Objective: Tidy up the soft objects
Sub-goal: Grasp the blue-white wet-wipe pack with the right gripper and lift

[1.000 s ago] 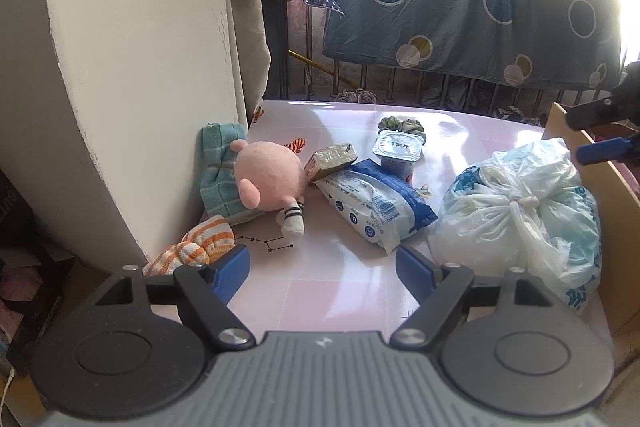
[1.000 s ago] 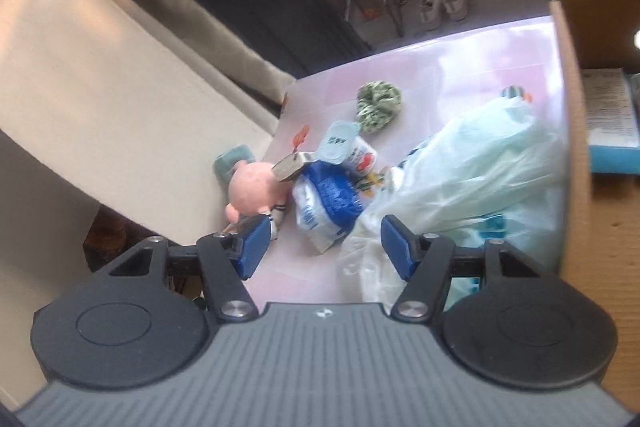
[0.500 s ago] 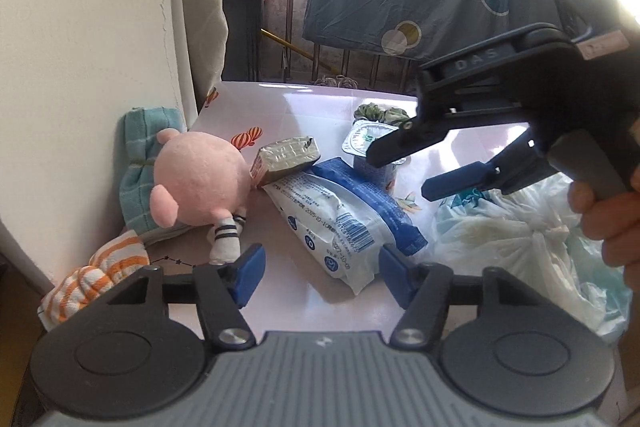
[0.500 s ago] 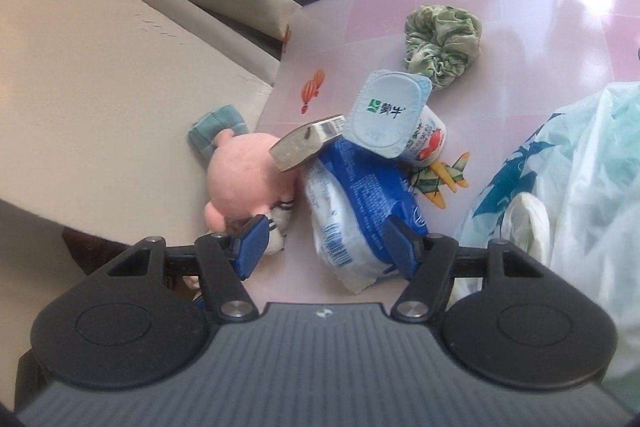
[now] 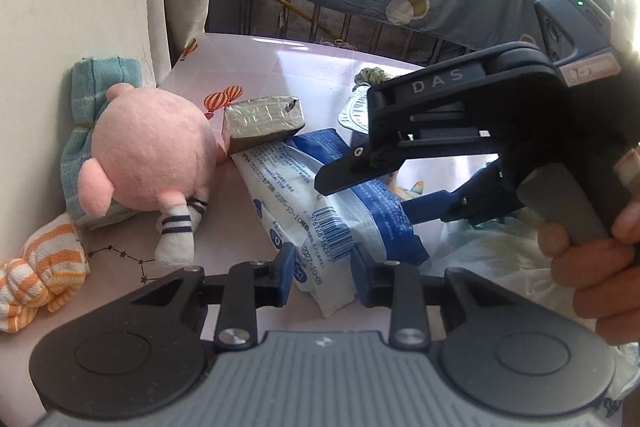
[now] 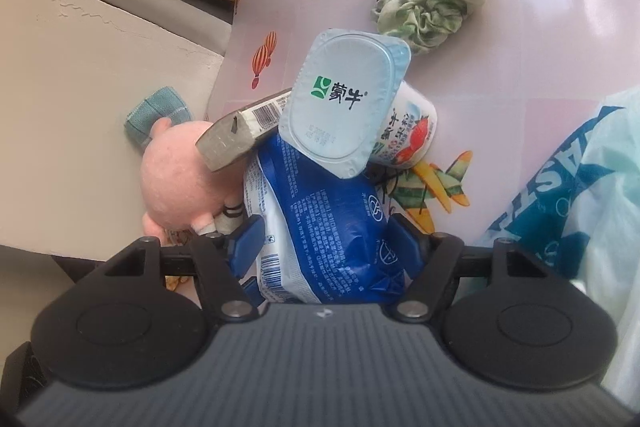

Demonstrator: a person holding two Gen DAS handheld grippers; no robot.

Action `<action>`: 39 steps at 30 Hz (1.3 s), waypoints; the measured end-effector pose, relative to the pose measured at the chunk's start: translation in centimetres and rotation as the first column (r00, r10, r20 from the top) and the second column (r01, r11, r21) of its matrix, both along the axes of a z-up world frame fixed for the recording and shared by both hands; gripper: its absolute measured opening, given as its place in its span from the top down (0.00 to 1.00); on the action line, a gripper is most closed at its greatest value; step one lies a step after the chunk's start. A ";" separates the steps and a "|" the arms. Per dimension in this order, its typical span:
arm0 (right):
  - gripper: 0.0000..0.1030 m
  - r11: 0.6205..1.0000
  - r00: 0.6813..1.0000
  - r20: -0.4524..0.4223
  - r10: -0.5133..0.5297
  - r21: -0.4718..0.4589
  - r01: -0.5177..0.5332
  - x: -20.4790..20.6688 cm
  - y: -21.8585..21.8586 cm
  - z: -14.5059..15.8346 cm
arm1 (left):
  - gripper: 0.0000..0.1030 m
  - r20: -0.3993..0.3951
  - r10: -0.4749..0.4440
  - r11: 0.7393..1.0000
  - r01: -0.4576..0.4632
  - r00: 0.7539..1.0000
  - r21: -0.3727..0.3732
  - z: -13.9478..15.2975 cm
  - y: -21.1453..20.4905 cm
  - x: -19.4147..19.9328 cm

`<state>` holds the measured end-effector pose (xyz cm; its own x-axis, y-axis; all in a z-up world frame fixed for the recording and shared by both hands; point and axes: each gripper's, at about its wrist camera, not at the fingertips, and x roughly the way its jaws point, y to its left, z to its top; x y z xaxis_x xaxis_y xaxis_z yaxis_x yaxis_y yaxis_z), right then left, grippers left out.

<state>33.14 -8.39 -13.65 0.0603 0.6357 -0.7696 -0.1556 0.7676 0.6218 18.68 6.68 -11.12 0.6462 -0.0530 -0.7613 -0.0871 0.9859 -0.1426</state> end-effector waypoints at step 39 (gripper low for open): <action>0.53 0.973 0.990 -0.117 0.082 0.223 -0.054 -11.8 3.8 5.1 | 0.42 -0.094 -0.119 0.988 0.109 0.988 -0.107 1.3 4.1 -11.6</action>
